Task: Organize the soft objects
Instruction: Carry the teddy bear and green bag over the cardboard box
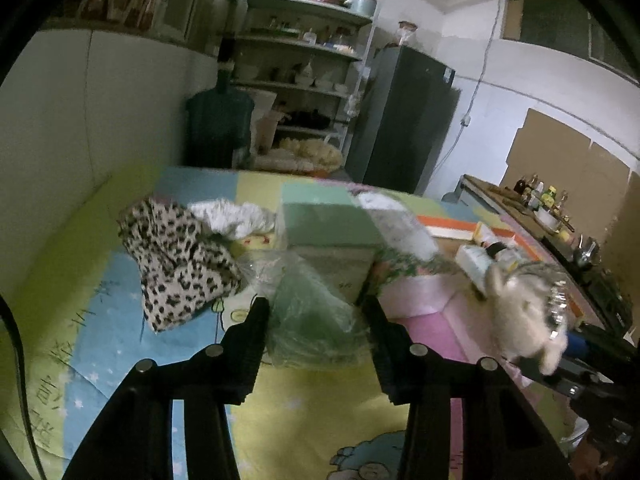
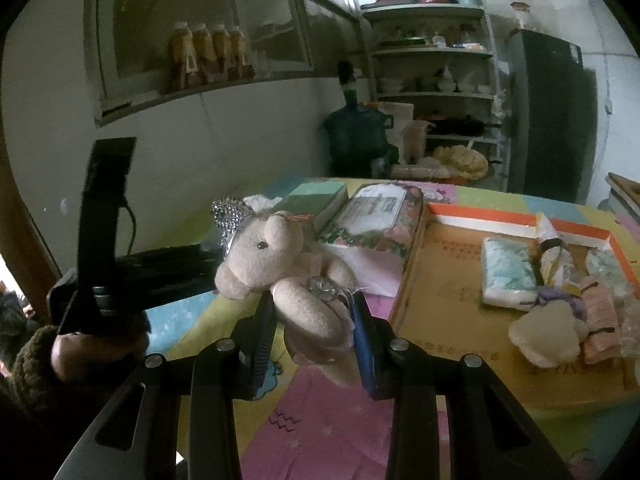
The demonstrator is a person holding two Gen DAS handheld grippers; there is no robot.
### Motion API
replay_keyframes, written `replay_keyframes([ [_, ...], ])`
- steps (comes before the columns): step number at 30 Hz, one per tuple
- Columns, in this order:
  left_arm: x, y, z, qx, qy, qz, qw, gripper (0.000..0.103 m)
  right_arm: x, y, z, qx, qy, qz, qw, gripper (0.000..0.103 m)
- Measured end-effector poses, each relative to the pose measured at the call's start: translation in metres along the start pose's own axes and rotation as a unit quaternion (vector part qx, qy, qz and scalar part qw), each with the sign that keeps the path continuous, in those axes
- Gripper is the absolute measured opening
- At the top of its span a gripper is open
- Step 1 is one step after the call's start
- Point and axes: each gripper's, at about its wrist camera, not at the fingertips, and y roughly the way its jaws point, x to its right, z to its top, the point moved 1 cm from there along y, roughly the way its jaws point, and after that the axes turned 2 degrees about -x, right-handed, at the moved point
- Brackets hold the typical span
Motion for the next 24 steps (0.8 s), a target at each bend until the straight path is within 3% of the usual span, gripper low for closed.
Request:
replay_keyframes([
  [13,0.054,-0.026,0.025,0.041,0.054,-0.054,0.9963,0.048,0.018,-0.042,0.008,0.047,0.015,-0.050,0.998,0.037],
  [24,0.111,-0.009,0.039,0.035,0.094,-0.079,0.9918,0.048,0.056,-0.075,0.003,0.070,0.041,-0.099,0.992,0.037],
])
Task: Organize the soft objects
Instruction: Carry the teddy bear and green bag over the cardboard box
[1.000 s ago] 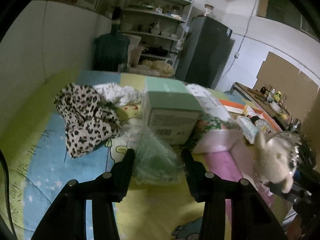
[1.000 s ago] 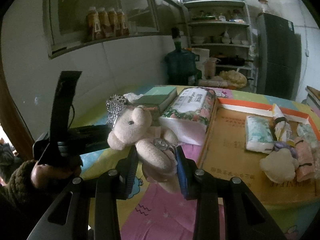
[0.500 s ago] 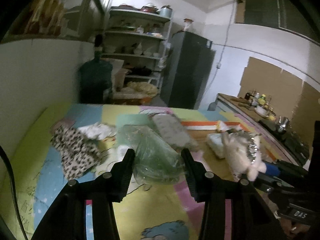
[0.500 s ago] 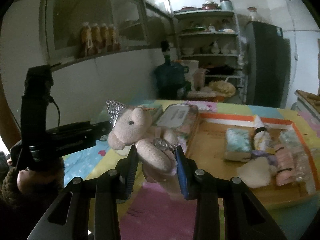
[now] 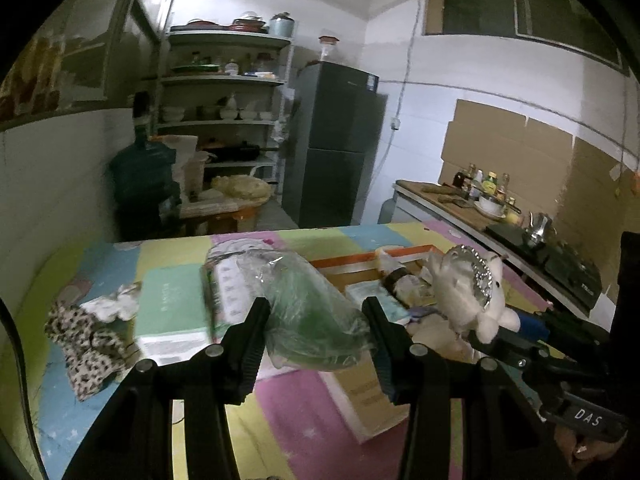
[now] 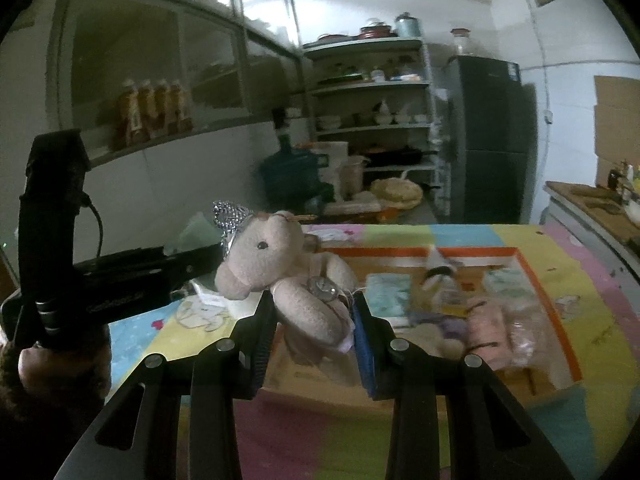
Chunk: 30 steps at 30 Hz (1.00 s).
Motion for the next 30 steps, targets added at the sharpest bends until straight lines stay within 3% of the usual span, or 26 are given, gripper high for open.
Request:
replay_keyframes([
  [17,0.073,0.049,0.020,-0.017,0.036,-0.049,0.9980,0.048,0.080,-0.030,-0.003,0.024,0.046,-0.080,0.995,0.037],
  [30,0.104,0.099,0.022,-0.054,0.036,-0.071,0.9953,0.048,0.125,-0.022,-0.004,0.021,0.054,-0.121,0.991,0.037],
])
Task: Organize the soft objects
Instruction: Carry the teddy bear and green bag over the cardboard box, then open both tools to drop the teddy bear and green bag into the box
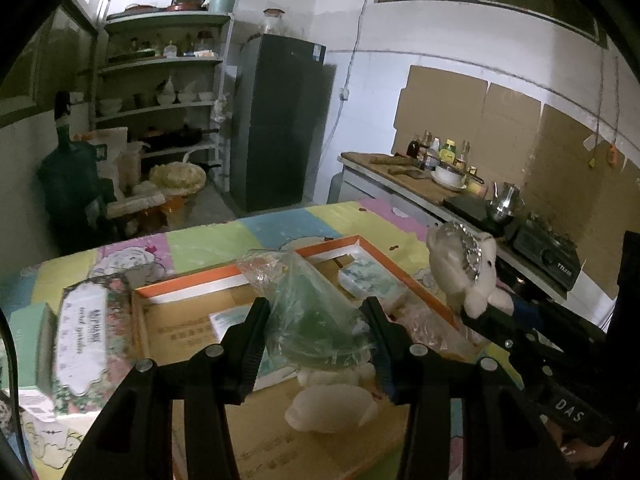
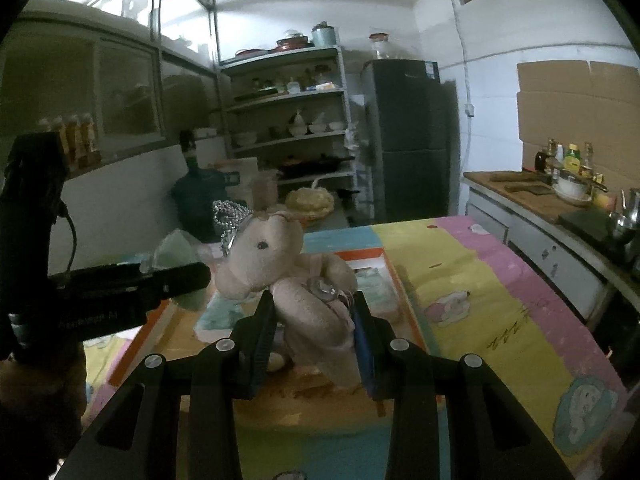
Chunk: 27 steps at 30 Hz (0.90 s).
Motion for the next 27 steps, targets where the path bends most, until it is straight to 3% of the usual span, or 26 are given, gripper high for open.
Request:
replay_keyframes([
  [12,0.007,0.046,0.001,-0.041,-0.002,-0.002,0.9992,0.048,0.012,0.053,0.011,-0.047,-0.026,-0.035,0.998,0.037],
  [27,0.000,0.069,-0.005,-0.072,-0.009,0.000,0.9974,0.048,0.006,0.091,0.011,-0.097,-0.086,-0.057,0.990,0.038],
])
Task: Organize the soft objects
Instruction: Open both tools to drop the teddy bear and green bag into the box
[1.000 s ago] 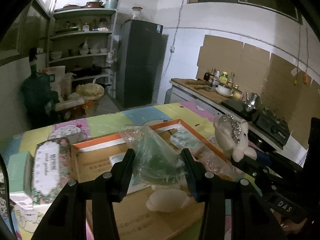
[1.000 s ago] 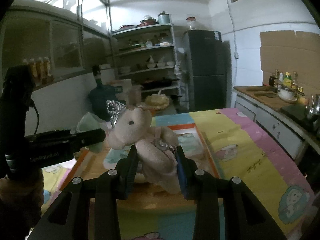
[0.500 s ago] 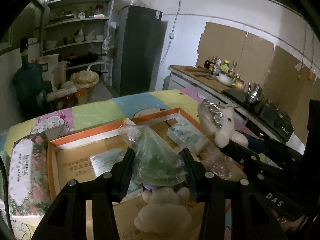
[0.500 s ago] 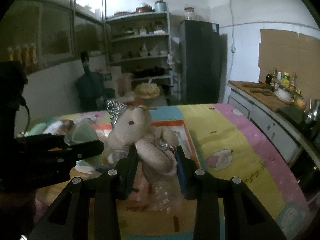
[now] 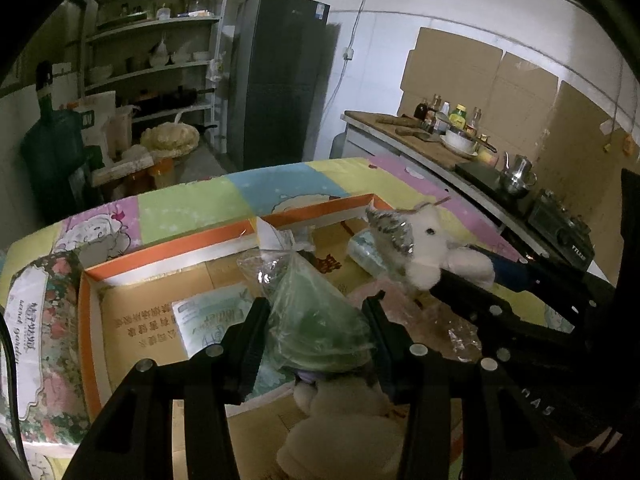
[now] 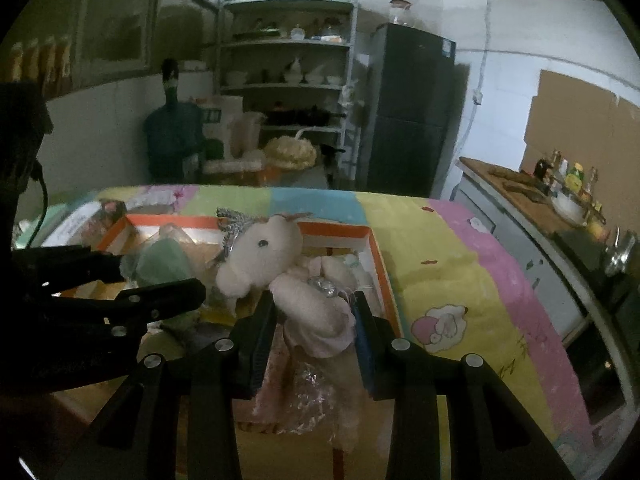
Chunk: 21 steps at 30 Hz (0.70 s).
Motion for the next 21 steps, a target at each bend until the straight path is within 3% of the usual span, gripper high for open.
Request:
replay_keyframes([
  [4,-0.003,0.002,0.000,-0.004,-0.010,-0.008,0.9999,0.050,-0.004,0.007,0.000,-0.011,-0.014,-0.001,1.000,0.039],
  [9,-0.012,0.004,-0.001,-0.016,-0.040,-0.032,0.9986,0.067,-0.005,0.012,-0.001,-0.014,-0.021,0.007,1.000,0.044],
  [15,-0.016,-0.002,-0.002,-0.014,-0.053,-0.040,0.9977,0.068,-0.005,0.013,-0.003,-0.011,-0.019,0.016,1.000,0.046],
  [21,-0.016,-0.016,-0.002,0.005,-0.050,-0.035,0.9981,0.076,-0.004,0.010,-0.005,-0.007,-0.008,0.030,0.999,0.059],
])
